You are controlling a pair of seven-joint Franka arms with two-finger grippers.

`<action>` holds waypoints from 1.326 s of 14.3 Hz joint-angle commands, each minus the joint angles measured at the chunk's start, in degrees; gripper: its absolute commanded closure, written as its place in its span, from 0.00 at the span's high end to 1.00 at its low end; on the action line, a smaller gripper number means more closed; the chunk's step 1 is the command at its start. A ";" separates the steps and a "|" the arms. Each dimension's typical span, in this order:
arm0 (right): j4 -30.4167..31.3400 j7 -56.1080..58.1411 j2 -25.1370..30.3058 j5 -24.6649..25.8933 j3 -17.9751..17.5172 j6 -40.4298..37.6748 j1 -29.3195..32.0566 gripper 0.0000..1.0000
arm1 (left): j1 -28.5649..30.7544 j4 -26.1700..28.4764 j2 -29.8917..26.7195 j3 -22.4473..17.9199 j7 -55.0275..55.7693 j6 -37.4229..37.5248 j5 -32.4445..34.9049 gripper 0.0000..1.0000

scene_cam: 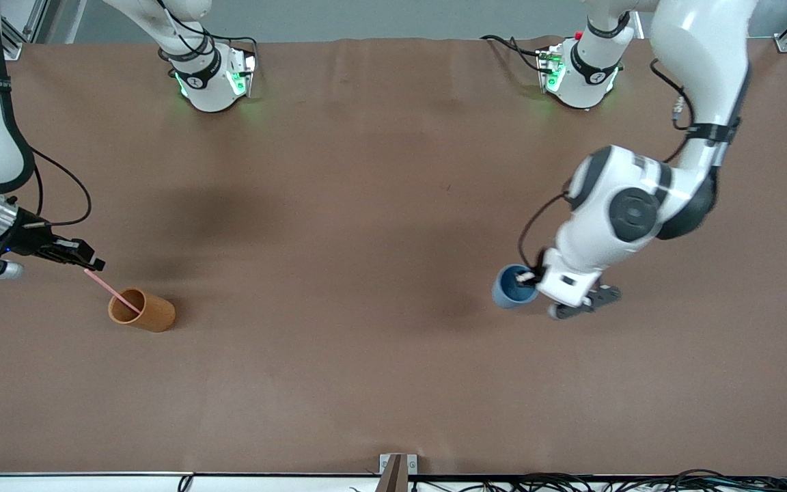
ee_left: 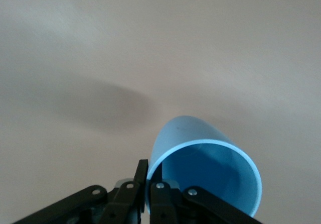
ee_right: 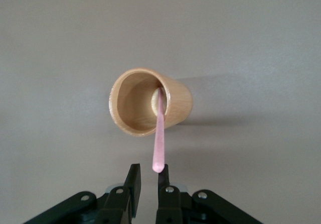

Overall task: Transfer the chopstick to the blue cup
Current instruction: 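Grasp the blue cup with the left gripper and slide it toward the table middle, then release the blue cup and lift the left gripper while the right gripper lifts the chopstick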

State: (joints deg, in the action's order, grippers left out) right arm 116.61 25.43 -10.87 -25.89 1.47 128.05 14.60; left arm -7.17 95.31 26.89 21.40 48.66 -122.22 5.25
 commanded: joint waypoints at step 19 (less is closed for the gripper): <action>-1.47 4.19 -2.14 -4.17 -0.76 -0.08 1.75 0.21 | -12.95 -10.32 16.61 3.39 25.52 -2.41 11.09 0.07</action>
State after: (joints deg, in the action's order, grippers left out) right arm 115.18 28.39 -12.73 -28.43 1.41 128.51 15.40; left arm -19.94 86.48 42.53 24.47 72.87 -124.63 14.71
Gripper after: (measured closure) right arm 0.784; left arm 0.952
